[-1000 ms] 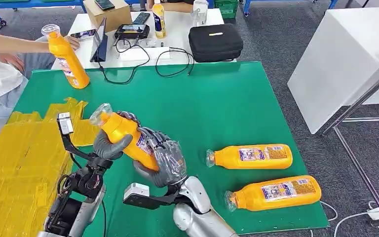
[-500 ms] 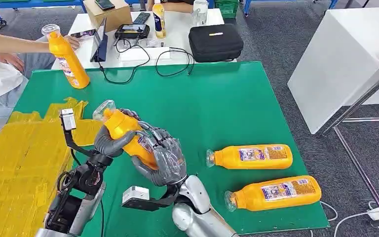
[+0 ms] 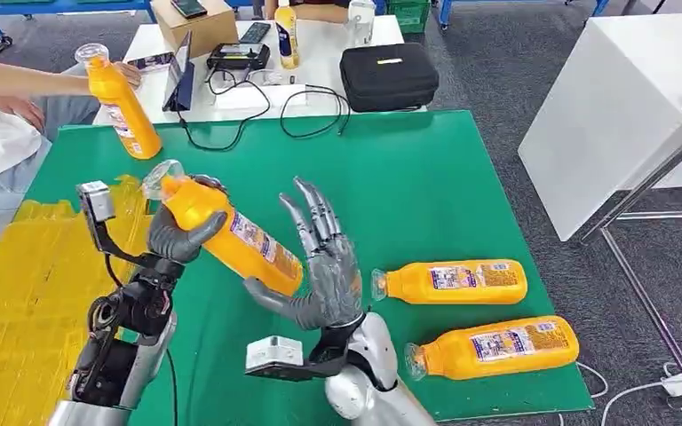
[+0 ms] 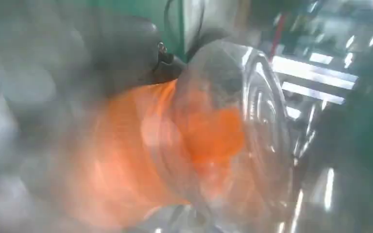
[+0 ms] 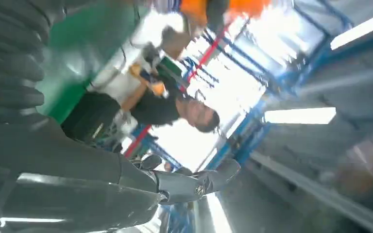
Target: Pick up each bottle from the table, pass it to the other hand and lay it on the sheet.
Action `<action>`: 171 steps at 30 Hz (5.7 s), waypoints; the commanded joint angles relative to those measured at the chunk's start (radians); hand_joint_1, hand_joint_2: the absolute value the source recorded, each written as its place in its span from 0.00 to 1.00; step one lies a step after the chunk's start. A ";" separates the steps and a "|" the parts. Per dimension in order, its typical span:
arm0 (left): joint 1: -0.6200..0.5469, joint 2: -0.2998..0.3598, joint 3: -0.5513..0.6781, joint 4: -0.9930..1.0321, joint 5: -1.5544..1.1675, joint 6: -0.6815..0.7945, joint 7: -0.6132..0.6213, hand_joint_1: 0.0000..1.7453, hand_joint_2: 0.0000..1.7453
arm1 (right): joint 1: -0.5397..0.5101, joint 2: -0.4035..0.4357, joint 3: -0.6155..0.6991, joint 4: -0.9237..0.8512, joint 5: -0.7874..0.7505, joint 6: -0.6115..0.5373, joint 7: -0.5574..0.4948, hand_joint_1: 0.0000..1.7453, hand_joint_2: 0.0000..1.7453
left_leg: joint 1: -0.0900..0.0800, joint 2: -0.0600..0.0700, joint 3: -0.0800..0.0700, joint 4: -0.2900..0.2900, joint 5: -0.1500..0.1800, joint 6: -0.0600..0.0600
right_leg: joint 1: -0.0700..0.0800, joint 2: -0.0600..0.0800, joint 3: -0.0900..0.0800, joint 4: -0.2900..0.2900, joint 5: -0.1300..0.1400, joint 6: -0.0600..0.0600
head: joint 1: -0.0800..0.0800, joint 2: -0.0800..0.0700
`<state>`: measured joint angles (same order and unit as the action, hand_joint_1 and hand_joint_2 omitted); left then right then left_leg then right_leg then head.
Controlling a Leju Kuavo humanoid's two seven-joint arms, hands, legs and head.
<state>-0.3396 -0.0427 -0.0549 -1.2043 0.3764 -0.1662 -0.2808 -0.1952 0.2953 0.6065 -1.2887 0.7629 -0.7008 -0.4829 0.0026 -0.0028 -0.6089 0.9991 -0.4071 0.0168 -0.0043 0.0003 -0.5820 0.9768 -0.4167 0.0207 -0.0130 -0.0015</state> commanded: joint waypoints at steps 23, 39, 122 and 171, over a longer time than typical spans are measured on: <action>-0.038 0.284 0.039 0.162 -1.947 0.864 0.081 1.00 1.00 | 0.039 -0.273 -0.427 -0.375 -0.594 0.669 0.111 0.00 0.00 | 0.001 0.001 0.003 0.000 0.000 0.000 | 0.001 -0.001 0.004 -0.001 -0.001 0.000 | 0.000 0.000; 0.019 0.262 -0.019 0.457 -1.824 0.864 0.090 1.00 1.00 | 0.041 -0.275 -0.400 -0.295 -0.621 0.681 0.103 0.00 1.00 | 0.001 0.001 0.005 -0.001 -0.001 0.000 | 0.001 0.000 0.006 -0.003 -0.001 0.000 | 0.000 0.000; 0.102 0.016 0.399 -0.197 -0.665 0.170 -0.280 0.00 1.00 | 0.029 -0.184 -0.447 -0.209 -0.513 0.699 0.141 0.00 1.00 | 0.001 0.000 0.004 0.000 0.000 0.001 | 0.001 -0.001 0.005 -0.001 -0.001 0.001 | 0.000 0.000; 0.109 -0.027 0.301 -0.185 -0.288 -0.135 -0.200 0.00 1.00 | -0.033 -0.769 -0.377 0.014 0.071 0.796 0.016 0.00 1.00 | -0.001 -0.001 0.004 0.003 -0.002 0.002 | -0.001 -0.002 0.008 -0.002 0.001 0.004 | -0.001 0.000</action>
<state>-0.1769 -0.0683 0.2735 -1.4877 0.0809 -0.3002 -0.4849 -0.2404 -0.4158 0.2132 -1.3462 0.8411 0.0340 -0.4433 -0.0017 -0.0038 -0.6098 1.0000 -0.4049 0.0204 -0.0088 -0.0010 -0.5815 0.9763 -0.4137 0.0257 -0.0137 -0.0015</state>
